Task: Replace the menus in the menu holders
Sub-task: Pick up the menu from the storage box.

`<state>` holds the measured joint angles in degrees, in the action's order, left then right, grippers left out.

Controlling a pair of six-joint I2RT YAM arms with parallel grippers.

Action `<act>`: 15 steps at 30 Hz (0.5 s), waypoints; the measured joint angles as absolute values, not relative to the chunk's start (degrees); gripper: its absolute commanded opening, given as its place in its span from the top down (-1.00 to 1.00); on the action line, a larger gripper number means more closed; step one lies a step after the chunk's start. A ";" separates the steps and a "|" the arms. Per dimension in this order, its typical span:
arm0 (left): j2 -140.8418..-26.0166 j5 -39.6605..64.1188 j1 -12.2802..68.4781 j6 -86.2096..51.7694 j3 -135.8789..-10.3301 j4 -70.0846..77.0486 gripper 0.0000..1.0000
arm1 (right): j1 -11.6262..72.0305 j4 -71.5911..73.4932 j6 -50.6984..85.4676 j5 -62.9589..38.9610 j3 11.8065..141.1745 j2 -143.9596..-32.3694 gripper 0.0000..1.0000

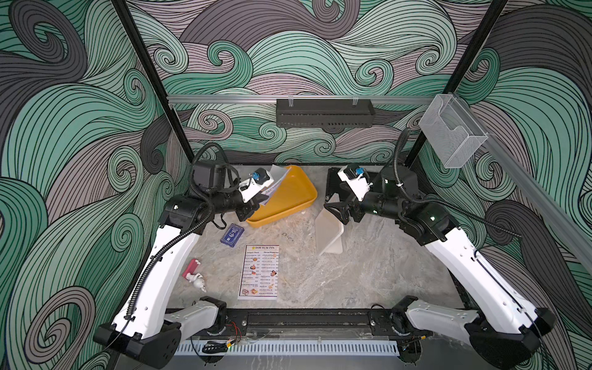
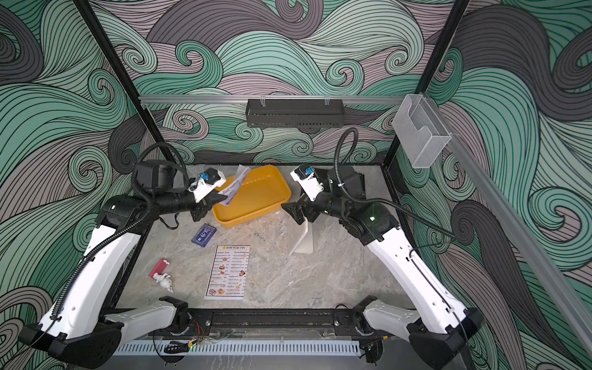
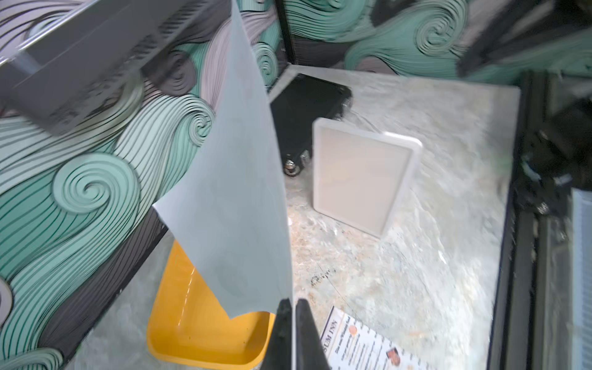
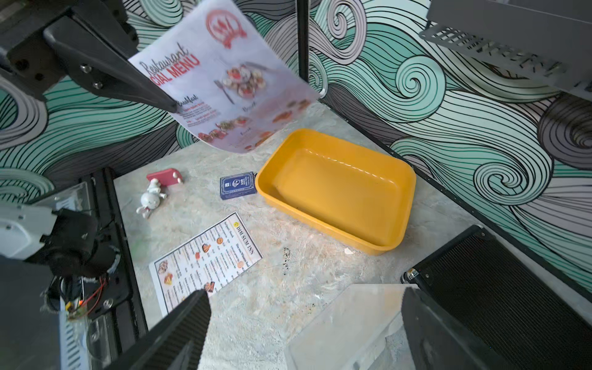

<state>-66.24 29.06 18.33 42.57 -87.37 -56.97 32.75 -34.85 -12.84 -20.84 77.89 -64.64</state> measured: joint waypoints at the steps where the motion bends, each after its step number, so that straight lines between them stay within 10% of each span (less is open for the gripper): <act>1: -66.04 29.12 19.55 45.39 -87.44 -58.92 1.00 | 32.75 -34.65 -14.15 -22.04 76.53 -63.29 -0.91; 15: -66.13 29.98 27.05 63.57 -86.61 -67.55 1.00 | 38.72 -27.07 -25.10 -36.60 68.03 -62.76 -0.72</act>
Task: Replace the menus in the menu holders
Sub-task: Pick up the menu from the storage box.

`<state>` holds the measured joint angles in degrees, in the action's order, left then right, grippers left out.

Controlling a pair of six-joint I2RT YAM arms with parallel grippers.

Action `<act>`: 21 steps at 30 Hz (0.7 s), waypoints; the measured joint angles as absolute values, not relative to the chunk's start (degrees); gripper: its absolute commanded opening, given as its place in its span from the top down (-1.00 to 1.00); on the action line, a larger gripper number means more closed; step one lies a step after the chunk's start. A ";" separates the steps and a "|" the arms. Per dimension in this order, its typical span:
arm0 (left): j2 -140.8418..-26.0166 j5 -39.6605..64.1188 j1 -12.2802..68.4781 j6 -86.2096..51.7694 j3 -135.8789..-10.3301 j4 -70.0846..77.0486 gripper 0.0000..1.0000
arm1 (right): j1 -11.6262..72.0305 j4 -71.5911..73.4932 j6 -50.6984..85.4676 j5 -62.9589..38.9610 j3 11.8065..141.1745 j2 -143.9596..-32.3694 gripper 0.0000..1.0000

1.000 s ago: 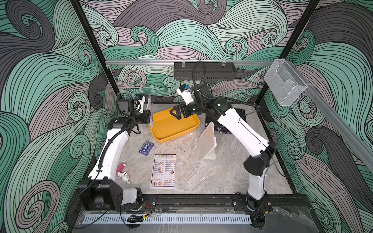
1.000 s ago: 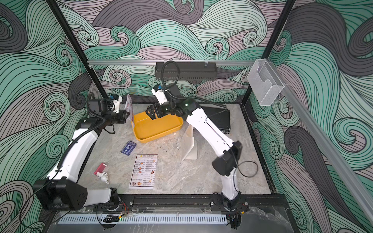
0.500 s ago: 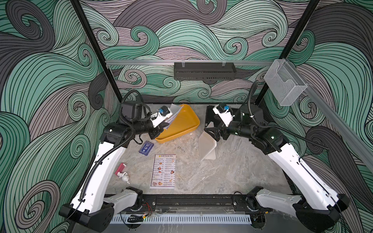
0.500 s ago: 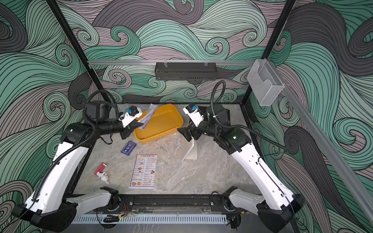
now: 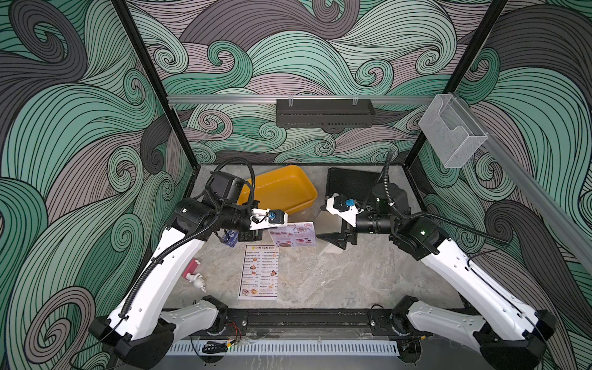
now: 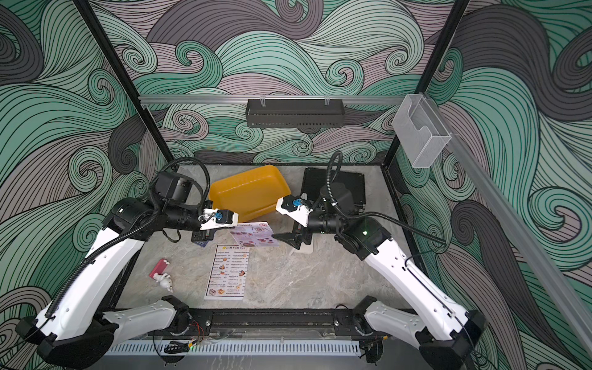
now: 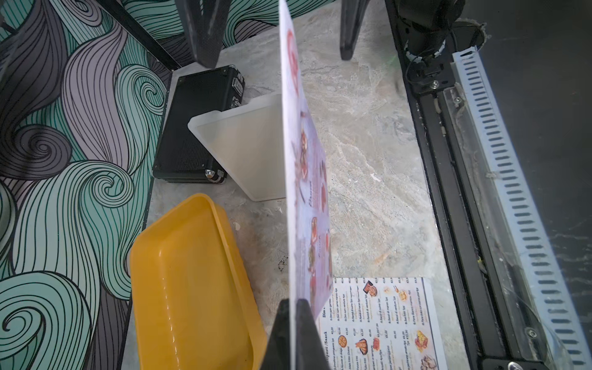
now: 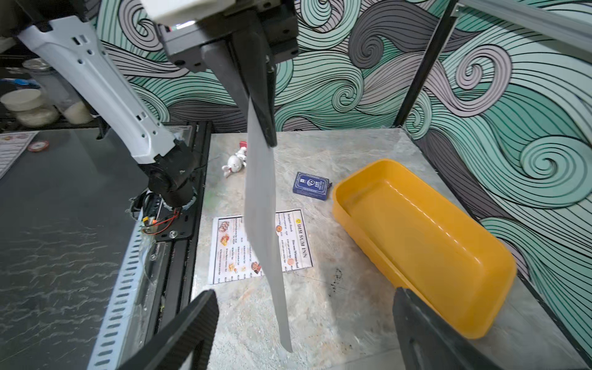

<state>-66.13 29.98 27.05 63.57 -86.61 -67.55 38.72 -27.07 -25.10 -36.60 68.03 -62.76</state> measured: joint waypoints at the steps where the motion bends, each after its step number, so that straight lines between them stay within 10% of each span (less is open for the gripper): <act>1: -66.15 29.74 27.16 63.72 -86.61 -67.55 1.00 | 39.09 -26.59 -24.91 -37.45 67.83 -63.20 -0.70; 21: -63.42 28.95 27.79 63.29 -85.71 -65.47 1.00 | 43.86 -19.90 -20.91 -38.96 63.70 -68.18 0.18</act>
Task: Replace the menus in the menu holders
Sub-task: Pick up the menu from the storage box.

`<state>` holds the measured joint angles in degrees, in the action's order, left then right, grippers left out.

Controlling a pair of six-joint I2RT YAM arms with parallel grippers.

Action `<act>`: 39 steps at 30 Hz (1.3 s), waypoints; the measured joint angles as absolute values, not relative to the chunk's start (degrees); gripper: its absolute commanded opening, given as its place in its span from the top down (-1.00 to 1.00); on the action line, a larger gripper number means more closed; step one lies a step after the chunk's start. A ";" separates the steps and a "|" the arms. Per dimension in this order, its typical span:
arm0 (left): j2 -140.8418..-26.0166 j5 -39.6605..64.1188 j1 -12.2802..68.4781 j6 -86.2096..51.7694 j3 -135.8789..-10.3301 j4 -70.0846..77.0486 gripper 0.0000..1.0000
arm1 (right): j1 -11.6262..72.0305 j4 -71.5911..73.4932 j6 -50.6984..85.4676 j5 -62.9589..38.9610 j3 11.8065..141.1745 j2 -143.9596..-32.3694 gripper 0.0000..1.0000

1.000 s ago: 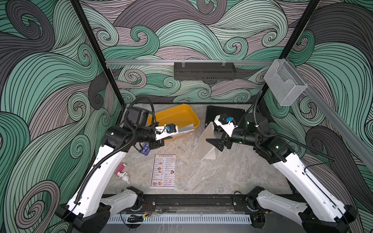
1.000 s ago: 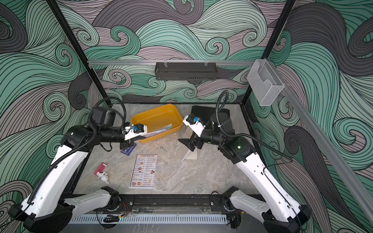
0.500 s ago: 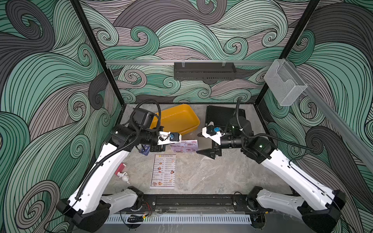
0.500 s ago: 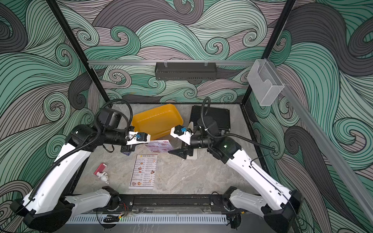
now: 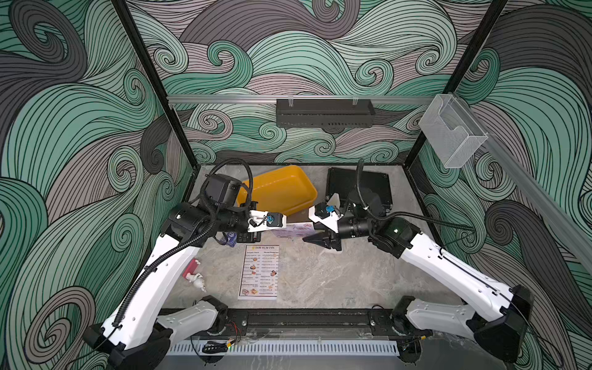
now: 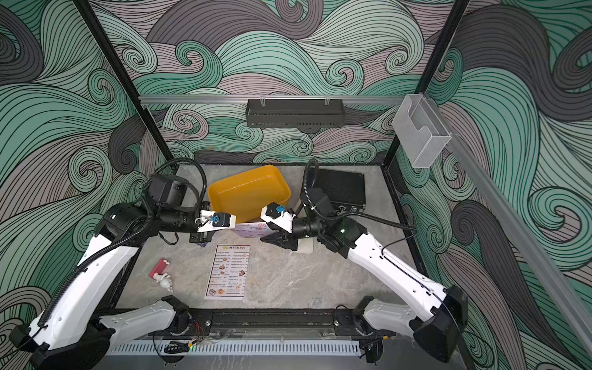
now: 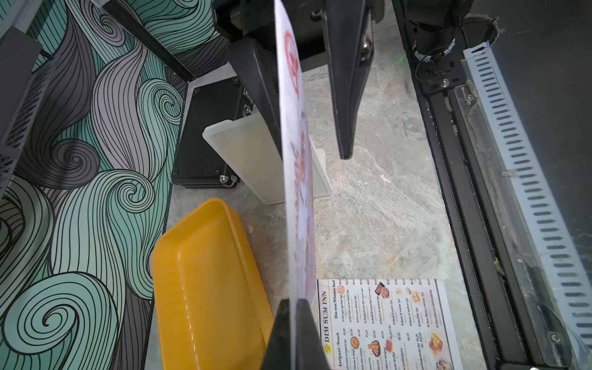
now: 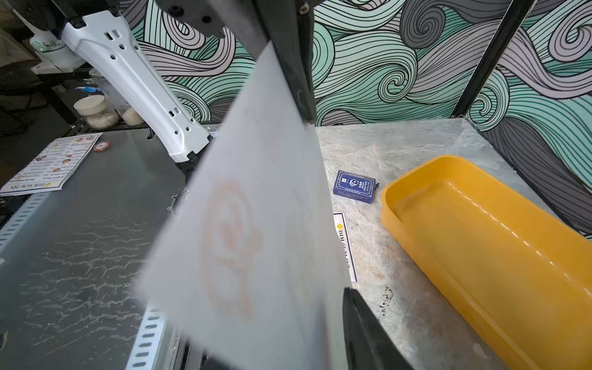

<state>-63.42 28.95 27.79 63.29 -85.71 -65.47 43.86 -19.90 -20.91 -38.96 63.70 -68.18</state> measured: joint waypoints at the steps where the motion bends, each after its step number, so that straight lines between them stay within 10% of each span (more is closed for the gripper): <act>1: -63.42 28.95 27.86 63.18 -85.67 -65.36 1.00 | 43.92 -19.88 -20.91 -38.96 63.66 -68.27 0.20; 11: -63.42 28.93 28.14 60.99 -85.67 -64.03 1.00 | 44.14 -17.67 -20.67 -39.51 62.76 -69.56 1.00; 15: -63.26 27.90 28.27 57.28 -85.36 -60.99 -0.45 | 44.14 -16.78 -20.34 -38.76 61.95 -68.60 1.00; 20: -60.38 19.92 28.27 45.15 -81.23 -49.63 -0.97 | 44.25 -16.60 -13.52 -28.58 59.27 -60.82 1.00; 30: -54.08 10.13 28.27 12.21 -62.67 -25.04 -0.76 | 44.12 -23.09 19.46 11.49 60.36 -45.52 1.00; 39: -68.58 17.39 35.62 -5.28 -50.26 -9.87 -0.28 | 44.12 -22.94 34.79 27.18 53.95 -40.99 1.00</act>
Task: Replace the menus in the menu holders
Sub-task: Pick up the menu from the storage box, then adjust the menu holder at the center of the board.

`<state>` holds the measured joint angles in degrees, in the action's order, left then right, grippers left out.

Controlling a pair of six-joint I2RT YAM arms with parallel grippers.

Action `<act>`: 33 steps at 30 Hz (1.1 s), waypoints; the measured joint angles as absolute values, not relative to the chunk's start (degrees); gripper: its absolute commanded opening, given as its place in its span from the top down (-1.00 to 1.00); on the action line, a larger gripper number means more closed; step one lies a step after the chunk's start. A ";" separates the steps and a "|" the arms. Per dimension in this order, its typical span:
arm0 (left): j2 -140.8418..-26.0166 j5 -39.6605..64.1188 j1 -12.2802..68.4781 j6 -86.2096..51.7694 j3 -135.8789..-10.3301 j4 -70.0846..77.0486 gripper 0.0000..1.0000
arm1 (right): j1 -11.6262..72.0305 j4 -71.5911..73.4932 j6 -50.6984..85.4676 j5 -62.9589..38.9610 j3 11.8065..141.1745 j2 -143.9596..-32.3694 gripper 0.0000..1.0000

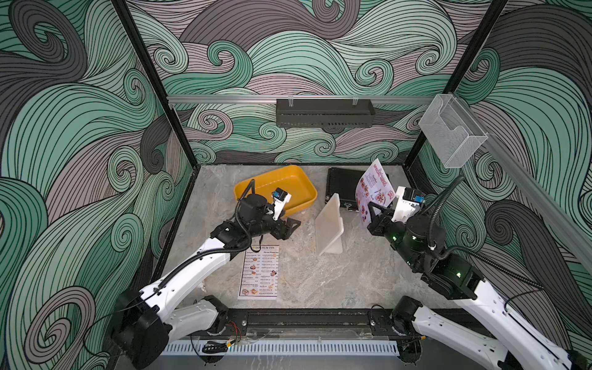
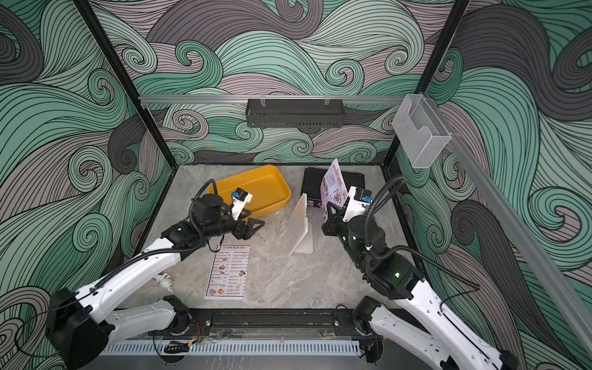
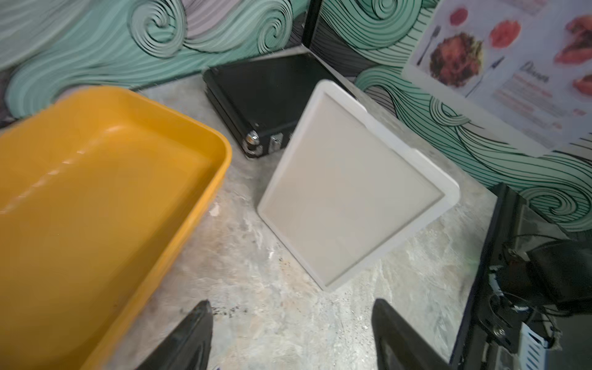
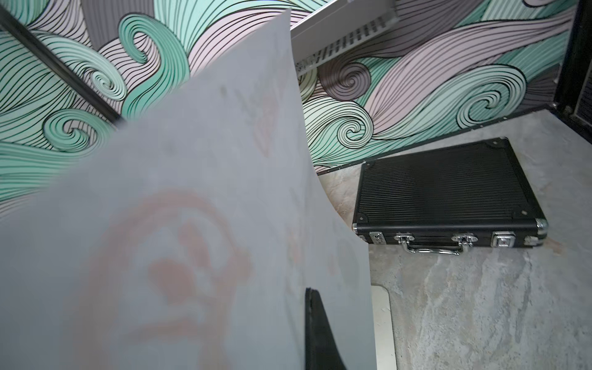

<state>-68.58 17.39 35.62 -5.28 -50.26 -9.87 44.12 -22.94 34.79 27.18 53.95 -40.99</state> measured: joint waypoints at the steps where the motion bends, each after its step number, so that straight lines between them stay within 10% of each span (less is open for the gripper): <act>1: -70.48 17.67 36.80 -5.82 -50.33 -8.69 -0.19 | 44.12 -22.74 35.35 27.64 53.43 -40.77 1.00; 11: -91.37 20.49 44.82 -6.68 -58.48 -5.02 0.30 | 38.74 -20.23 36.45 20.91 53.41 -42.76 1.00; 33: -93.86 14.98 50.09 -9.91 -57.28 2.87 0.23 | 17.93 -9.56 46.33 -14.57 50.00 -44.93 1.00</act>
<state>-93.86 14.98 50.09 -9.91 -57.28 2.87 17.93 -9.56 46.33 -14.57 50.00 -44.93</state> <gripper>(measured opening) 0.386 0.047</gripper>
